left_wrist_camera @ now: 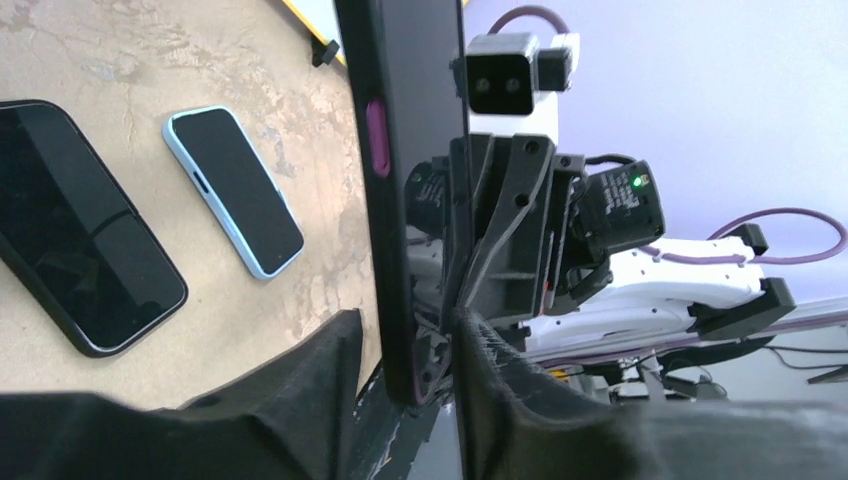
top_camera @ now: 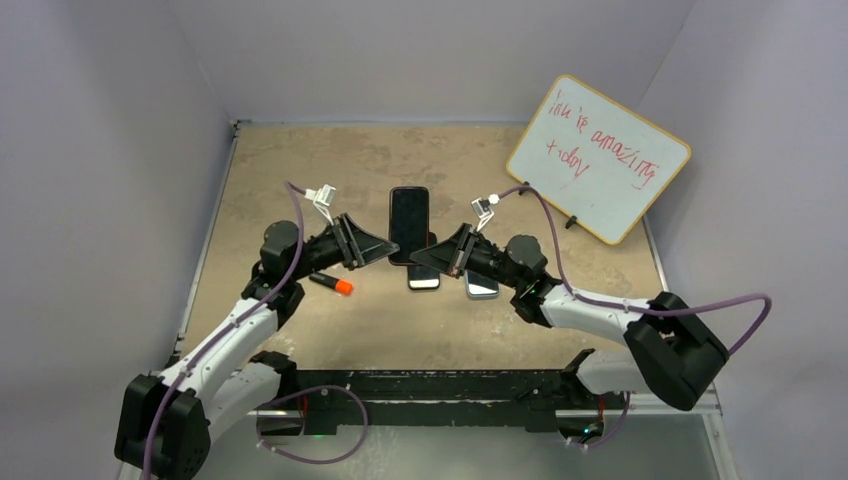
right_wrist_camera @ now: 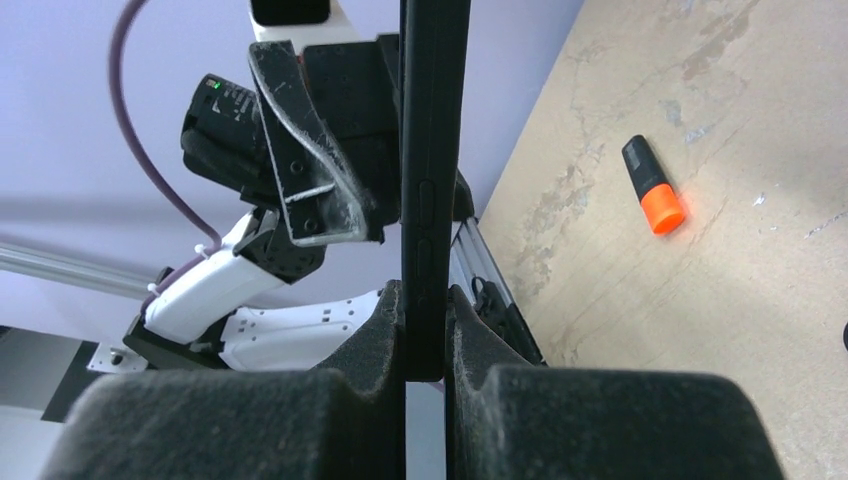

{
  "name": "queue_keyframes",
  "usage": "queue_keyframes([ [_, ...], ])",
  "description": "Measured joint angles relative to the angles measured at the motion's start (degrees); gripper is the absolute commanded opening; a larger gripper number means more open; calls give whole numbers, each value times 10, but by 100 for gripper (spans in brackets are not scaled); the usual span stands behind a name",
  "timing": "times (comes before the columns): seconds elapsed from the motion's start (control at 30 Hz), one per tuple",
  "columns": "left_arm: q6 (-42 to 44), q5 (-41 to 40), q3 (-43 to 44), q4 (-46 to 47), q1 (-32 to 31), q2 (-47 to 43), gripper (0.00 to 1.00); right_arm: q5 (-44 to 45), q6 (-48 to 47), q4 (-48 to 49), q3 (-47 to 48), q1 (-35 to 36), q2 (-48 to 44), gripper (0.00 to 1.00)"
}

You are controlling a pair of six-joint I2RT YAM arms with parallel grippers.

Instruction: Put the phone into the phone case

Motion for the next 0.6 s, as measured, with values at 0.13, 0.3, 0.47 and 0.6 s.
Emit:
queue_keyframes([
  [0.13,-3,4,-3,24,7,30,0,-7,14,28,-6,0,30,0],
  [0.3,40,-19,19,-70,8,40,0,-10,10,-2,-5,-2,47,0],
  [0.47,85,-28,56,-144,5,34,47,-11,2,-13,3,-2,46,0],
  [0.6,117,-55,74,-176,16,24,60,-23,-14,-23,7,0,40,0],
])
